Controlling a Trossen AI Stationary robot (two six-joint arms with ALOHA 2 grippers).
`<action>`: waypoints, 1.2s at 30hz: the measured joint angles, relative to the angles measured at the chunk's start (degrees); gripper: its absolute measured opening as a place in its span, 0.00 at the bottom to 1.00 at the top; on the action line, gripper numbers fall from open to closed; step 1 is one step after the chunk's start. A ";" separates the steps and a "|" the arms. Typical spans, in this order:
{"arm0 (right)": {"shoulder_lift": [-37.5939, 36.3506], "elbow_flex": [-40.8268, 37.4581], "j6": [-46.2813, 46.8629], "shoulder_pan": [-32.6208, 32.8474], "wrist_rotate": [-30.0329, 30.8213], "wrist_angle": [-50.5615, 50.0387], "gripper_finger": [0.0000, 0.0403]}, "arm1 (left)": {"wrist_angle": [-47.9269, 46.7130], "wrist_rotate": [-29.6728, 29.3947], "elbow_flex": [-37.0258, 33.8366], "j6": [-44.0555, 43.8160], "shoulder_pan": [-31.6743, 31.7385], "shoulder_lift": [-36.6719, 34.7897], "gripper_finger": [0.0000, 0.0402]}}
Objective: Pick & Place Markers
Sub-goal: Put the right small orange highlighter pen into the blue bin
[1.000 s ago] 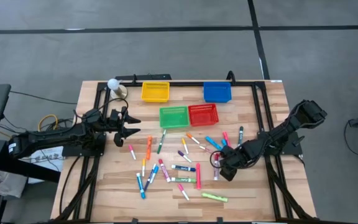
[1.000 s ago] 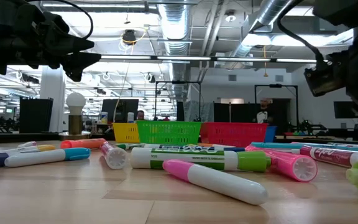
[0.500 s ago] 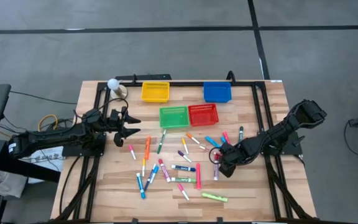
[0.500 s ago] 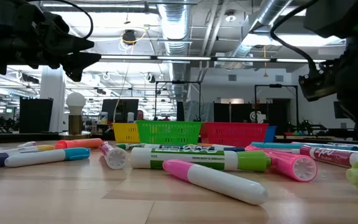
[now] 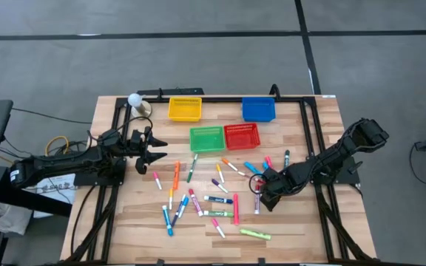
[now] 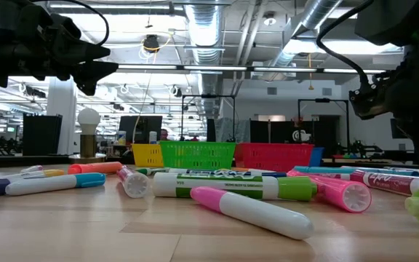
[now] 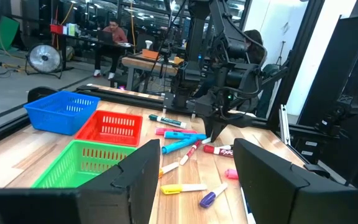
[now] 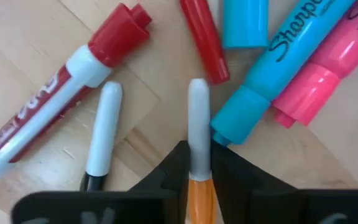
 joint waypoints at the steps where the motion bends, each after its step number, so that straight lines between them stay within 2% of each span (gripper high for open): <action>1: 0.00 0.01 0.06 0.00 -0.39 0.54 0.10 | 0.00 0.00 -0.01 0.00 0.00 -0.01 0.51; 5: 0.07 0.72 0.09 0.02 -1.42 1.03 0.05 | 0.00 0.00 0.01 0.00 0.00 -0.01 0.51; 11: 0.07 2.77 0.16 0.02 -1.54 0.61 0.09 | 0.00 0.00 0.01 0.00 0.00 0.01 0.51; 17: 0.04 5.87 0.66 -0.01 -1.35 -0.66 0.05 | 0.00 0.00 -0.01 0.00 0.00 0.01 0.51; 25: 0.02 14.94 -0.83 -2.28 -0.50 -12.69 0.08 | 0.00 0.00 0.00 0.00 0.00 0.01 0.51; 30: 0.00 22.71 -5.49 -5.39 2.79 -17.66 0.05 | 0.00 0.00 0.01 0.00 0.00 -0.01 0.51; 36: -0.04 31.70 -13.20 -11.43 11.53 -20.03 0.08 | 0.00 0.00 0.00 0.00 0.00 0.01 0.51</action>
